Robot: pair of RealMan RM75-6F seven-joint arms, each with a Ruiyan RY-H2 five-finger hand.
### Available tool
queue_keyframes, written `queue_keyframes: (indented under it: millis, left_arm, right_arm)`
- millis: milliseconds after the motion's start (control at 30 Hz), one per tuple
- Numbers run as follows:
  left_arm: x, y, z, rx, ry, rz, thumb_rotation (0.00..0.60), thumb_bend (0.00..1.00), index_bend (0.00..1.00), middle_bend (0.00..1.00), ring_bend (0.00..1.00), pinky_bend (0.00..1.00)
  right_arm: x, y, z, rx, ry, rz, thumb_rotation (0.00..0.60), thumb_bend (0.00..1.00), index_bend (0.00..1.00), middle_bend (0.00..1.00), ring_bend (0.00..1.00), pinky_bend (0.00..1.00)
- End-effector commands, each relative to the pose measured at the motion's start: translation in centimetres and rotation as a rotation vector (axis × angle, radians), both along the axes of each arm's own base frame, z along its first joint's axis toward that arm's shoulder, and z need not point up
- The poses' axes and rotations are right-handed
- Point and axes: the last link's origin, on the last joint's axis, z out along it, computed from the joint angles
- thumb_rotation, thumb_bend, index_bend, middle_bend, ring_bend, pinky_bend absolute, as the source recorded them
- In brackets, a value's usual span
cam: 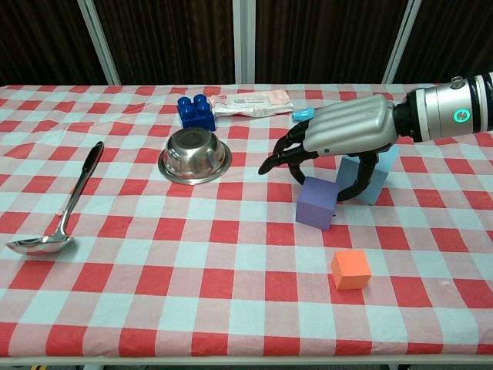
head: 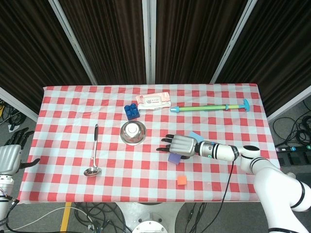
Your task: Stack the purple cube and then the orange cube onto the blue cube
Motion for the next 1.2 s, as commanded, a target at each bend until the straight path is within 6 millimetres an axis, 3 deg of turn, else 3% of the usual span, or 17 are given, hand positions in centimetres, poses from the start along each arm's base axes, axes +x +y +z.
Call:
queue_keyframes:
  millis: [33, 433, 767, 933, 1200]
  left_arm:
    - [0.0, 0.0, 0.0, -0.001, 0.0, 0.0, 0.6, 0.09, 0.23, 0.21, 0.12, 0.26]
    - [-0.1, 0.0, 0.0, 0.001, 0.001, 0.004, 0.6, 0.09, 0.23, 0.21, 0.12, 0.26]
    - [-0.2, 0.0, -0.3, -0.013, 0.016, 0.008, 0.6, 0.09, 0.23, 0.21, 0.12, 0.26]
    - [-0.3, 0.0, -0.4, -0.018, 0.021, 0.014, 0.6, 0.09, 0.23, 0.21, 0.12, 0.26]
    - [-0.4, 0.1, -0.4, -0.012, 0.012, 0.016, 0.6, 0.09, 0.23, 0.21, 0.12, 0.26]
  right_arm:
    - [-0.1, 0.0, 0.1, -0.001, 0.001, 0.0, 0.6, 0.18, 0.0, 0.4, 0.09, 0.14]
    - [0.8, -0.8, 2.8, -0.069, -0.108, -0.011, 0.6, 0.18, 0.0, 0.41, 0.1, 0.15]
    - [1.1, -2.2, 9.2, -0.199, -0.194, -0.047, 0.6, 0.18, 0.0, 0.42, 0.1, 0.15]
    - [-0.5, -2.3, 12.1, -0.243, -0.184, -0.088, 0.6, 0.18, 0.0, 0.42, 0.1, 0.15]
    - [-3.8, -0.8, 14.5, -0.203, -0.1, -0.13, 0.6, 0.18, 0.0, 0.42, 0.11, 0.16]
